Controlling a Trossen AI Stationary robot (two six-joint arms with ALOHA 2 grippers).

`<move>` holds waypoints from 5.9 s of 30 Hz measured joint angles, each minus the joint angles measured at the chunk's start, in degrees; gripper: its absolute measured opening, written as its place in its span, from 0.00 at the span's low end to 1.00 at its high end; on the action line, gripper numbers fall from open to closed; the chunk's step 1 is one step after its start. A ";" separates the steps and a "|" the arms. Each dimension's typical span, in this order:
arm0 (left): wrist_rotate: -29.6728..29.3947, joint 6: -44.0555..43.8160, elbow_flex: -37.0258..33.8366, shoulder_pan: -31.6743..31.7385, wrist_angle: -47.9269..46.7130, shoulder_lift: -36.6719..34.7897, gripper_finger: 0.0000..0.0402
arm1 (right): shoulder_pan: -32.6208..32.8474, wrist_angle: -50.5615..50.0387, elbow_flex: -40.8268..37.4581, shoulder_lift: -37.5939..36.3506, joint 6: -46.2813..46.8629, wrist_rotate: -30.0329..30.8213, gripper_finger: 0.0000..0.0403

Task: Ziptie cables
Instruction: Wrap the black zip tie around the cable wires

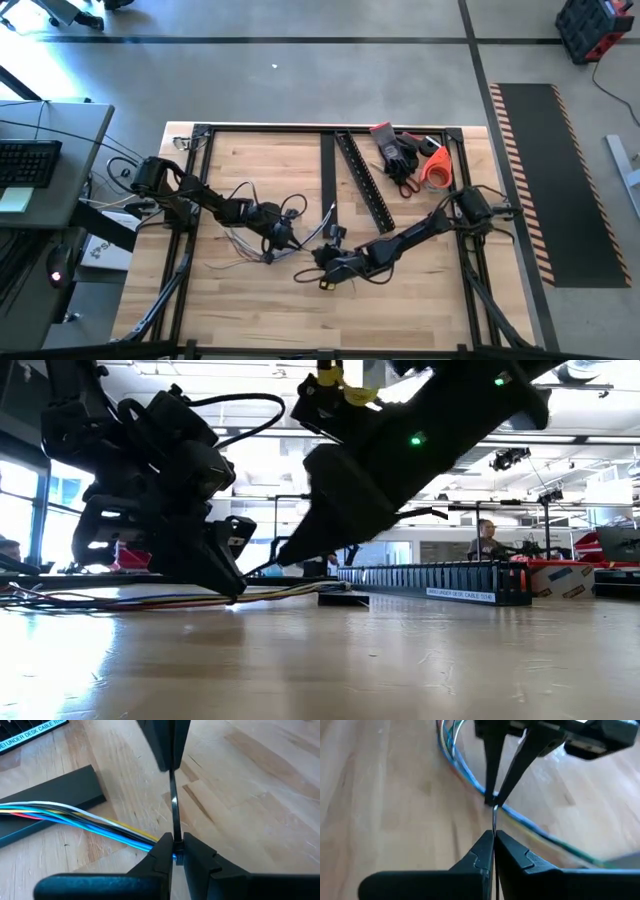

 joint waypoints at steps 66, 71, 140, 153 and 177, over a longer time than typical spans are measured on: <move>-0.52 1.05 -0.10 0.04 -1.06 0.04 0.04 | -4.24 19.65 -0.11 8.56 7.36 -2.45 0.17; -0.53 1.03 -0.10 0.04 -1.10 0.04 0.04 | -4.24 19.60 -0.04 7.58 7.35 -2.47 0.17; -3.40 -1.05 -0.10 -0.09 -1.93 -0.02 0.04 | -4.43 9.14 2.84 7.69 12.40 0.67 0.20; -3.48 -1.36 -0.15 -0.09 -2.05 -0.73 0.17 | -4.42 9.05 2.84 7.69 10.25 -0.72 0.01; 0.01 -4.27 -0.17 0.02 -0.10 -0.28 0.02 | -3.58 10.03 2.84 7.69 3.24 0.18 0.00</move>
